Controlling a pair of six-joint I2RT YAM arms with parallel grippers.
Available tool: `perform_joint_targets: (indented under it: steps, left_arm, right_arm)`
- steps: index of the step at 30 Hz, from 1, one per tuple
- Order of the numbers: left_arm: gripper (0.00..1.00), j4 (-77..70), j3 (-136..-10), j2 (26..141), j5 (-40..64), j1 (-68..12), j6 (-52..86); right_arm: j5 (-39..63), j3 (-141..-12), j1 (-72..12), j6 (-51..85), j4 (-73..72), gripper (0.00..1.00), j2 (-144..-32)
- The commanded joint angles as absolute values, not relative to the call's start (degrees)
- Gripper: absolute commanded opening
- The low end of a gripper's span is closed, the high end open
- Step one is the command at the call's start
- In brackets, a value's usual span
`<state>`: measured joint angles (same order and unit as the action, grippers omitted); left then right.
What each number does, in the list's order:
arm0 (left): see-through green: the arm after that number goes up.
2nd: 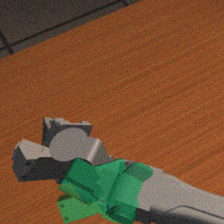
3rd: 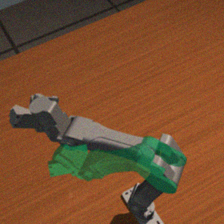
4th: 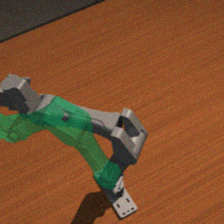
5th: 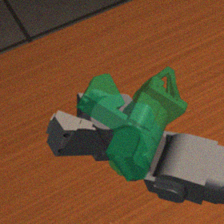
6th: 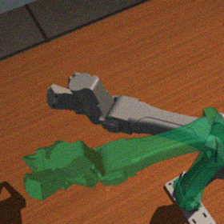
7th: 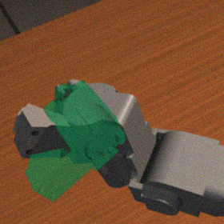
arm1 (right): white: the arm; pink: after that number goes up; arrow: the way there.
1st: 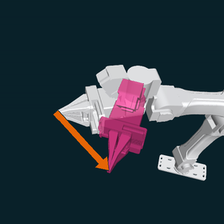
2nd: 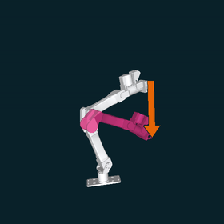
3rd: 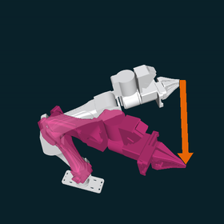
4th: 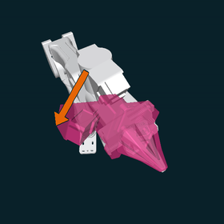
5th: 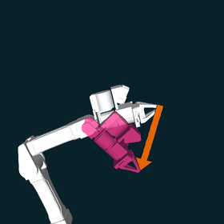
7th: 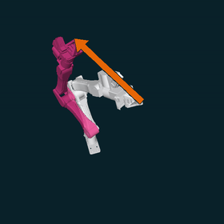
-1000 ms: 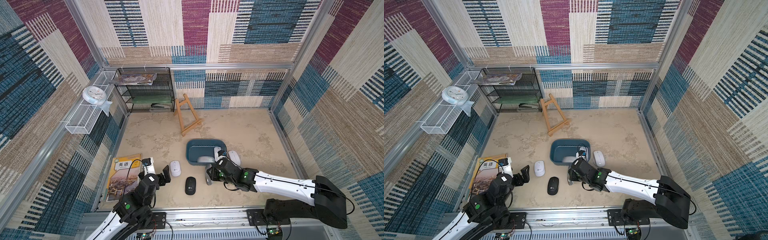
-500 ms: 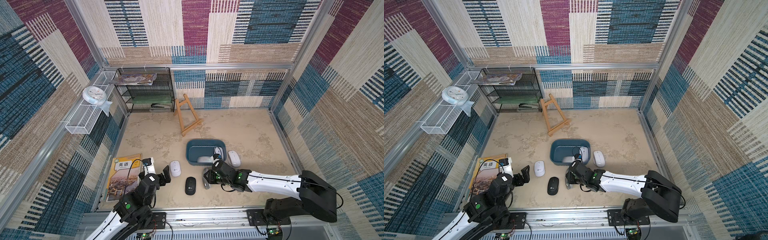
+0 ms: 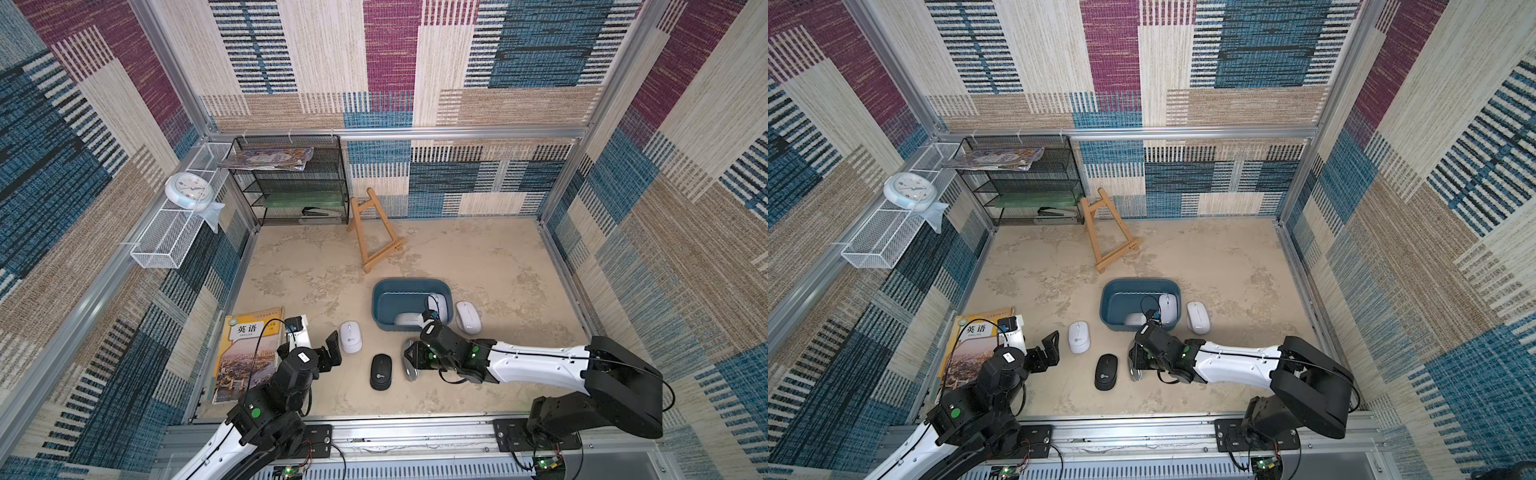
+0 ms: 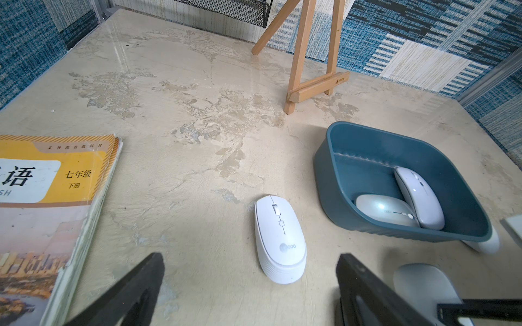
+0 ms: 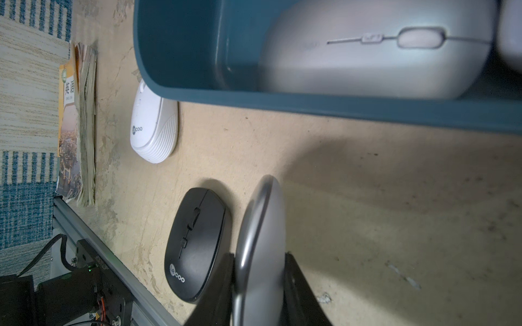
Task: Take out the mouse from the storage box
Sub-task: Place the mouse at the center of the board.
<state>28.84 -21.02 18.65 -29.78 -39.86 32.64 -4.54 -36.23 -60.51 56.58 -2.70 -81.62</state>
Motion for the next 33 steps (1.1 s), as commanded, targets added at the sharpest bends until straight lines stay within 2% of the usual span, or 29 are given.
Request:
perform_joint_targets:
  steps: [1,10,30,33]
  left_arm:
    - [0.99,28.2,-21.1,18.6,-30.3,-39.8,32.4]
    - [0.99,28.6,-21.1,18.2,-30.2,-39.8,32.6]
    - [0.99,27.9,-21.1,19.1,-29.8,-39.8,32.4]
    - [0.99,27.5,-21.1,19.5,-29.6,-39.8,32.3]
  right_arm:
    - [-5.6,-35.6,-60.6,59.3,-3.9,0.29,-81.9]
    - [-5.3,-35.2,-59.5,61.1,-2.5,0.33,-82.7]
    - [0.0,-29.9,-56.4,63.3,-13.3,0.37,-82.5]
    - [0.2,-28.4,-56.2,64.0,-15.0,0.40,-81.9]
